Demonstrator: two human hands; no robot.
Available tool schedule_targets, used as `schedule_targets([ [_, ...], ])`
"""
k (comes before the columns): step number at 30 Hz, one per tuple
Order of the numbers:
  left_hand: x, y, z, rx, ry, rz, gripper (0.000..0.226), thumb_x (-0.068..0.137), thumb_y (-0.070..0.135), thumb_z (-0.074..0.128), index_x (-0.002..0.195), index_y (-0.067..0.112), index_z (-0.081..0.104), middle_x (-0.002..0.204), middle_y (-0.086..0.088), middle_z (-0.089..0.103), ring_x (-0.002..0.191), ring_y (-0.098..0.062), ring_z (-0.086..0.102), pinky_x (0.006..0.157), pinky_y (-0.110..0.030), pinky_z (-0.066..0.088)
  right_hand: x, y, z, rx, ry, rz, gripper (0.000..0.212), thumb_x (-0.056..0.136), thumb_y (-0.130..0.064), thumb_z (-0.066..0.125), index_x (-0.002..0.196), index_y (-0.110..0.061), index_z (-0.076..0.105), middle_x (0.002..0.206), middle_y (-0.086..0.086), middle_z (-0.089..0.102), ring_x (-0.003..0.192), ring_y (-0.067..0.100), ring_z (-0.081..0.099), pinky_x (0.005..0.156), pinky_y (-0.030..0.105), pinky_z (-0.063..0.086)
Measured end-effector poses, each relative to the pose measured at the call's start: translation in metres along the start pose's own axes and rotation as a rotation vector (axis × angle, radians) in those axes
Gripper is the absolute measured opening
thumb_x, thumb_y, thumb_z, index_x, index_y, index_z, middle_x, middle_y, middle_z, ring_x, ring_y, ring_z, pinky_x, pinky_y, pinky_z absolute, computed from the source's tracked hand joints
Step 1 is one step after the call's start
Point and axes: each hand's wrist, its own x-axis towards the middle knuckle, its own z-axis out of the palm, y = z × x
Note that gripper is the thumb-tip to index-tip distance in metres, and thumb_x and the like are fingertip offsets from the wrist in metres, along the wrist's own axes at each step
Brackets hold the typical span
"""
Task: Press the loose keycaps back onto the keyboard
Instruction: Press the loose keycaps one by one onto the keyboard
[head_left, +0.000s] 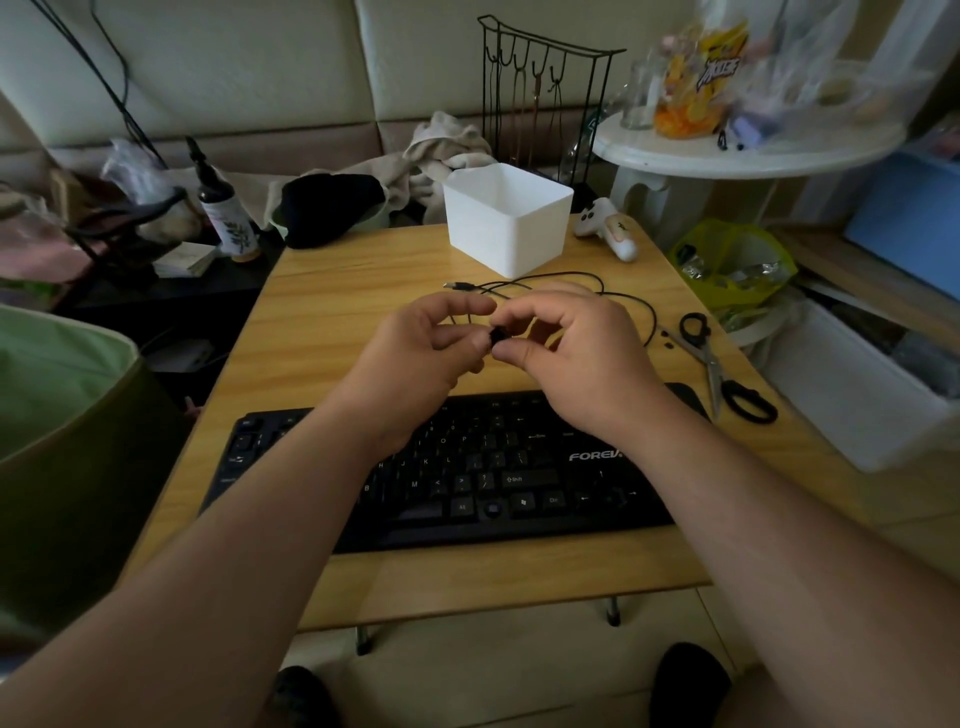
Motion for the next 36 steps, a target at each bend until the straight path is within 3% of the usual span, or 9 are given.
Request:
schedule_targets([
  [3, -0.0031, 0.0021, 0.0006, 0.041, -0.018, 0.0, 0.025, 0.099, 0.009, 0.067, 0.121, 0.021, 0.066, 0.087, -0.003, 0.077, 0.074, -0.011, 0.06, 0.066, -0.023, 0.048, -0.0035, -0.0045, -0.0001, 0.029, -0.02, -0.025, 0.017, 0.083, -0.021, 0.086, 0.095, -0.029, 0.077, 0.098, -0.014, 0.068, 0.083, 0.009, 0.064, 0.073, 0.023, 0.053],
  [6, -0.0034, 0.002, -0.0009, 0.065, 0.016, -0.019, 0.019, 0.102, 0.016, 0.065, 0.119, 0.023, 0.068, 0.087, -0.002, 0.078, 0.076, -0.011, 0.061, 0.071, -0.027, 0.049, -0.006, -0.0071, -0.0016, -0.003, -0.018, -0.016, 0.015, 0.085, -0.023, 0.084, 0.098, -0.028, 0.079, 0.096, -0.015, 0.071, 0.084, 0.007, 0.066, 0.074, 0.027, 0.056],
  [10, -0.0001, 0.002, -0.0033, -0.13, 0.031, -0.084, 0.016, 0.105, 0.021, 0.059, 0.118, 0.02, 0.069, 0.087, 0.003, 0.076, 0.075, -0.01, 0.059, 0.072, -0.03, 0.048, -0.0044, -0.0059, -0.0045, -0.081, 0.056, -0.044, 0.023, 0.083, -0.021, 0.085, 0.105, -0.026, 0.08, 0.095, -0.014, 0.07, 0.087, 0.004, 0.065, 0.078, 0.026, 0.055],
  [15, 0.0001, 0.001, -0.0024, -0.136, -0.018, -0.079, 0.024, 0.097, 0.013, 0.07, 0.12, 0.018, 0.069, 0.089, -0.004, 0.075, 0.075, -0.012, 0.06, 0.069, -0.028, 0.046, -0.0054, -0.0074, -0.0065, -0.103, 0.057, -0.056, 0.028, 0.077, -0.024, 0.089, 0.104, -0.025, 0.081, 0.089, -0.023, 0.064, 0.087, 0.0, 0.063, 0.078, 0.023, 0.053],
  [18, 0.0005, 0.0015, -0.0026, -0.154, -0.025, -0.082, 0.025, 0.096, 0.01, 0.071, 0.12, 0.018, 0.069, 0.088, -0.004, 0.075, 0.074, -0.01, 0.06, 0.069, -0.027, 0.046, -0.0063, -0.0083, -0.0075, -0.08, 0.059, -0.041, 0.028, 0.075, -0.025, 0.091, 0.101, -0.026, 0.081, 0.09, -0.019, 0.069, 0.087, 0.0, 0.065, 0.078, 0.024, 0.054],
  [27, -0.0004, 0.0019, -0.0038, -0.115, -0.022, -0.072, 0.027, 0.095, 0.011, 0.072, 0.121, 0.019, 0.069, 0.083, 0.002, 0.074, 0.073, -0.011, 0.059, 0.069, -0.027, 0.047, -0.0078, -0.008, -0.0093, -0.085, 0.053, -0.012, 0.019, 0.081, -0.021, 0.087, 0.098, -0.028, 0.08, 0.086, -0.02, 0.071, 0.083, 0.001, 0.067, 0.073, 0.018, 0.053],
  [33, -0.0004, 0.0007, -0.006, -0.032, -0.001, -0.057, 0.024, 0.095, 0.012, 0.074, 0.115, 0.023, 0.071, 0.084, 0.003, 0.074, 0.073, -0.011, 0.057, 0.071, -0.029, 0.046, -0.0082, -0.0068, -0.0092, -0.137, 0.006, -0.036, 0.014, 0.086, -0.021, 0.082, 0.099, -0.027, 0.081, 0.083, -0.025, 0.069, 0.081, -0.003, 0.066, 0.07, 0.007, 0.046],
  [36, -0.0016, -0.0007, -0.0061, 0.028, -0.004, -0.045, 0.023, 0.094, 0.013, 0.075, 0.114, 0.023, 0.071, 0.083, 0.004, 0.075, 0.074, -0.01, 0.058, 0.071, -0.027, 0.046, -0.0065, -0.0041, -0.0091, -0.202, -0.027, -0.041, 0.014, 0.085, -0.026, 0.082, 0.097, -0.031, 0.081, 0.085, -0.023, 0.066, 0.079, -0.002, 0.063, 0.069, 0.009, 0.044],
])
